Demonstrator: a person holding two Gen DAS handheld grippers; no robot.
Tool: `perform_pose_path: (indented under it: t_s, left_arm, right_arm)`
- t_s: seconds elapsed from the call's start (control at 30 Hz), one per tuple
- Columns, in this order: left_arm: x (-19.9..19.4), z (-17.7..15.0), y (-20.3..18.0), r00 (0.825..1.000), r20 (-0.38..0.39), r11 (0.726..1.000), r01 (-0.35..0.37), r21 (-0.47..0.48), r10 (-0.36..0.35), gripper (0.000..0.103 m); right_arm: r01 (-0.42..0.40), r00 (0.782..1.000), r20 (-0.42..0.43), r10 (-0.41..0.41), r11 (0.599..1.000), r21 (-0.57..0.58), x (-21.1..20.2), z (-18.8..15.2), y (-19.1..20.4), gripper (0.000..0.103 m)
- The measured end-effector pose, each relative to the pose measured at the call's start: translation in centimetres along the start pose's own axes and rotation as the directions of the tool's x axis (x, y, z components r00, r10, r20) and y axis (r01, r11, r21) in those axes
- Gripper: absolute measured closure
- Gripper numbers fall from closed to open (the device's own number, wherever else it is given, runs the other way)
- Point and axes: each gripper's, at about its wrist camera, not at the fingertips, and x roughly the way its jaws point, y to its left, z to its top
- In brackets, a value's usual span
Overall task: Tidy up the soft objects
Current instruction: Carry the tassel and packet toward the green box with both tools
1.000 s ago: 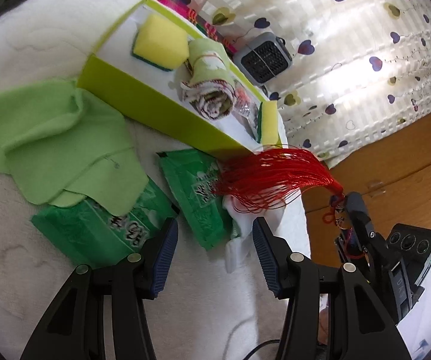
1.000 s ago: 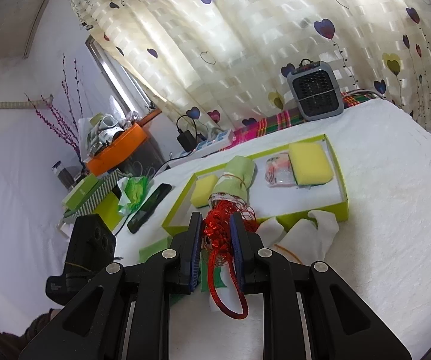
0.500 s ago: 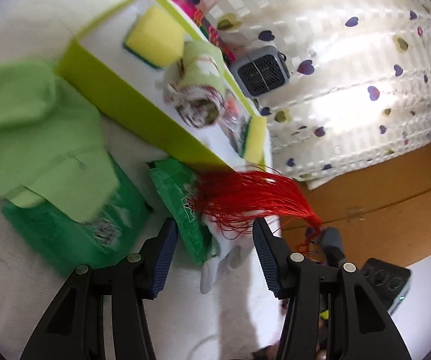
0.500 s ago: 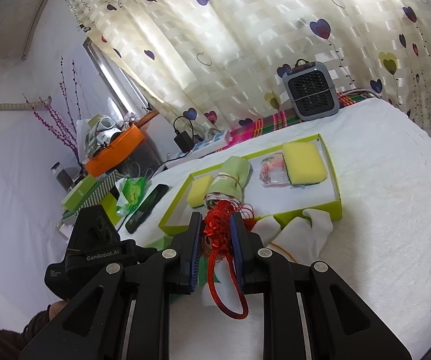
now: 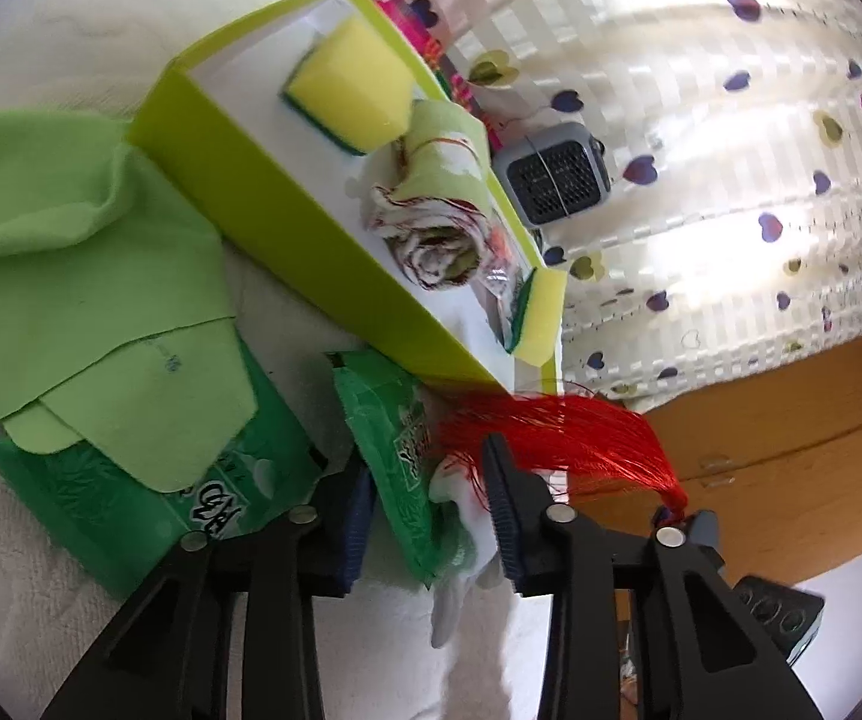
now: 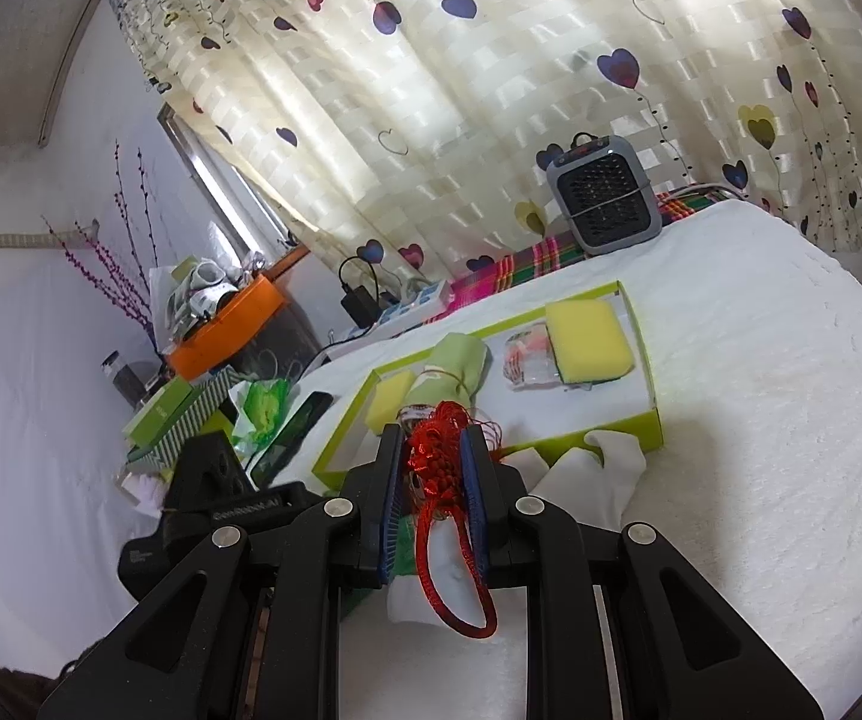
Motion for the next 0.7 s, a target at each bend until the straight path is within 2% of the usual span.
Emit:
perform_pose_path:
  t_s: [0.23,0.27,0.43,0.7]
  left_arm:
    - [0.4,0.0,-0.2,0.999,-0.015,0.998,-0.044,0.039,0.044,0.071]
    - [0.5,0.0,-0.2,0.998,-0.019,0.997,-0.056,0.047,0.057,0.075]
    - [0.9,0.0,-0.3,0.994,-0.027,0.992,-0.108,0.067,0.110,0.089]
    - [0.7,0.0,-0.4,0.992,-0.022,0.988,-0.122,0.093,0.125,0.094]
  right_arm:
    - [-0.013,0.995,0.098,0.010,0.999,0.033,-1.7,0.7,-0.3,0.083]
    - [-0.012,0.994,0.109,0.009,0.999,0.034,-1.9,0.9,-0.3,0.083]
    - [-0.009,0.994,0.107,0.004,0.999,0.040,-1.9,1.0,-0.3,0.083]
    - [-0.005,0.996,0.092,0.002,1.000,0.030,-1.8,1.0,-0.2,0.083]
